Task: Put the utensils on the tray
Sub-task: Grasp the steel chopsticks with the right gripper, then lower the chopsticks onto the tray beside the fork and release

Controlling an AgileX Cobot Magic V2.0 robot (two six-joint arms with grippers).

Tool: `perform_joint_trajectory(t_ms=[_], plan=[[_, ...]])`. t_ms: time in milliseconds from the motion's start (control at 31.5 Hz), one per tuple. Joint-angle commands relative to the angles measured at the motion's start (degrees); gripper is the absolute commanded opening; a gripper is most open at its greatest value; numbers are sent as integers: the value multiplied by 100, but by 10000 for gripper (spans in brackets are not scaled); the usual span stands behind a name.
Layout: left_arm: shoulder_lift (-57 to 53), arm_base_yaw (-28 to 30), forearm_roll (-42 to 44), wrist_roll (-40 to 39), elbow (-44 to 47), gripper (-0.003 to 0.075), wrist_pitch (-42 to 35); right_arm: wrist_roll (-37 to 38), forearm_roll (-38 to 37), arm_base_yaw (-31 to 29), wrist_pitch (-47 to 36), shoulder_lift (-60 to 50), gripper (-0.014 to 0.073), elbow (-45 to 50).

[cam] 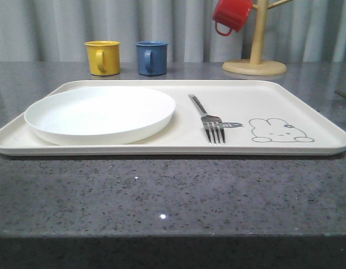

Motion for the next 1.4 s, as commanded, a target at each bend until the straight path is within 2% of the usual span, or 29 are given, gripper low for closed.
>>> perform_joint_trajectory(t_ms=[0,190,508,984,1270,1365], plan=[[-4,-51,-2,-56,-139,250,-324,-50,61,-39,-116,-125,32,-144],[-4,-51,-2,-56,-139,250,-324,-50,356,71,238,-243,0,-335],[-4,-51,-2,-56,-139,250,-324,-39,1281,1014,569,-632,4,-733],[-4,-51,-2,-56,-139,250,-324,646,2277,1907,-160,-74,4,-740],[-4,-51,-2,-56,-139,250,-324,910,2332,2065,-317,287,8,-740],[-4,-51,-2,-56,-139,250,-324,910,2296,2065,-229,302,48,-740]])
